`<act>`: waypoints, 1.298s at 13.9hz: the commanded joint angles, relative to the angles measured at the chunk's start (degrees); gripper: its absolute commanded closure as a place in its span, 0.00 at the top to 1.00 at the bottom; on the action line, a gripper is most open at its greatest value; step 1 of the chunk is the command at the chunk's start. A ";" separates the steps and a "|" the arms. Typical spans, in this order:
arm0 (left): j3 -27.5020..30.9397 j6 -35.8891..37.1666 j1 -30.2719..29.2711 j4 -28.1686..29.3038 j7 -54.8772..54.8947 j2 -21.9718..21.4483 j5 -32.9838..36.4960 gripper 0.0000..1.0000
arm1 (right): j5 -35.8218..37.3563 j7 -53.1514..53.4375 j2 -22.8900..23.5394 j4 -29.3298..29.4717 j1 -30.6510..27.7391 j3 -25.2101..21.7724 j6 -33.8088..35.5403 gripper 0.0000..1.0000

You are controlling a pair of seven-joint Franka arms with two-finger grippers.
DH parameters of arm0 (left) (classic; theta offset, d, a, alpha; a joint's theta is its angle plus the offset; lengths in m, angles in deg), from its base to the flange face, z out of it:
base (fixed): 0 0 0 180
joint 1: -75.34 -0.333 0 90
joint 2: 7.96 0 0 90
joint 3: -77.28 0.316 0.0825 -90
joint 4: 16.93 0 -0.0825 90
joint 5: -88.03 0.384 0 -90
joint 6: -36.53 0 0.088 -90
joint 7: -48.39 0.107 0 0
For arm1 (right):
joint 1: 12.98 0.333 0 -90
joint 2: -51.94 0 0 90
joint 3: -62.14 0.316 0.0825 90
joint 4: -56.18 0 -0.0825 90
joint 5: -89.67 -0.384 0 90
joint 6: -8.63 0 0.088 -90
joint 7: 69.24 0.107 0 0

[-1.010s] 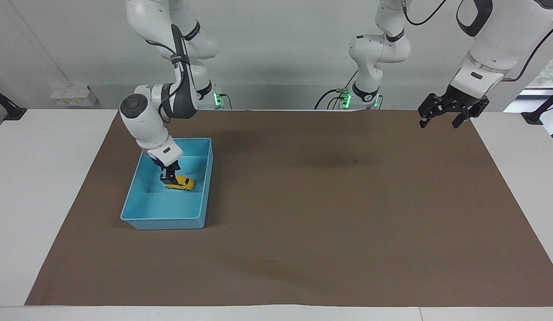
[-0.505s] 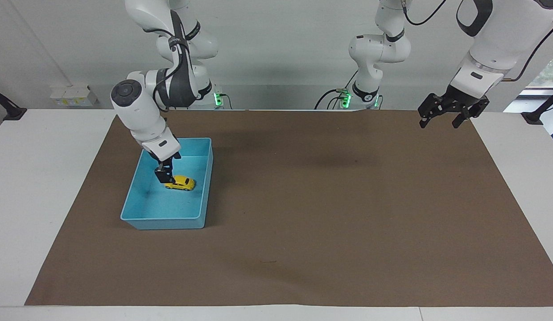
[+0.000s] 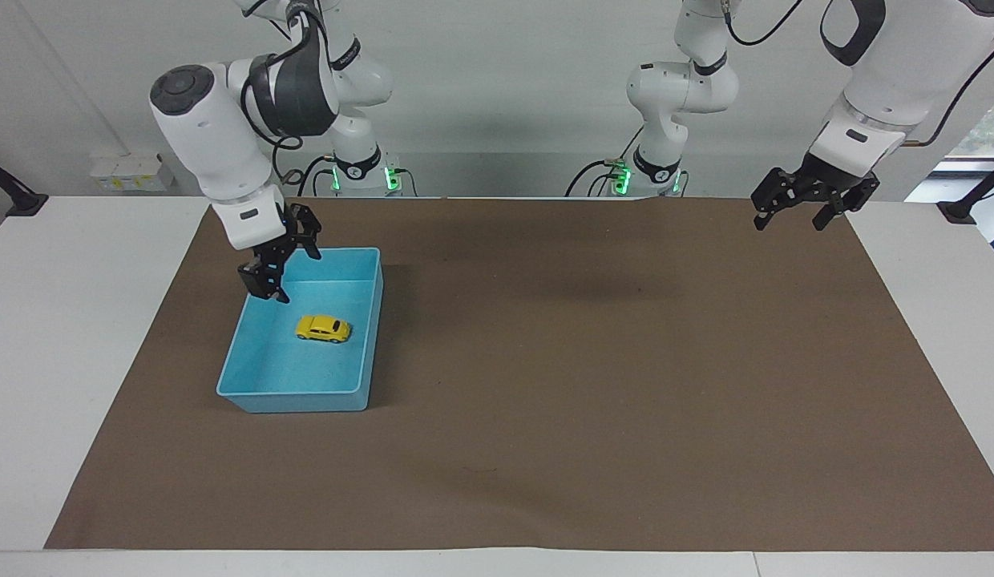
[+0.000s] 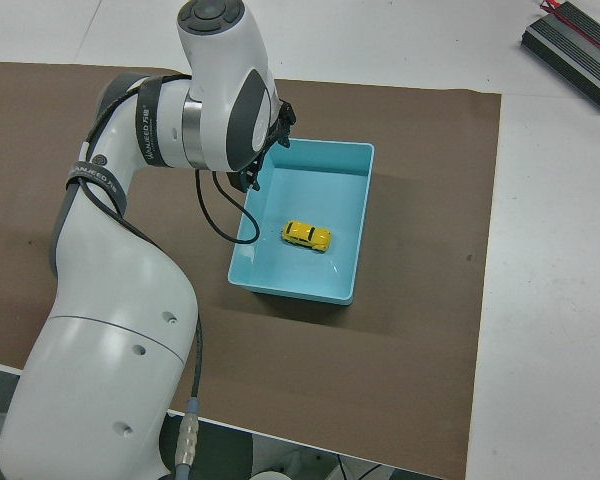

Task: Wind up and store yellow beetle car
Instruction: 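Open the right gripper and withdraw it from the box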

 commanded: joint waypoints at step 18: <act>-0.62 0.76 -0.80 0.65 -0.44 -1.10 0.66 1.00 | 2.00 55.72 -2.93 11.94 -1.70 -1.00 18.22 1.00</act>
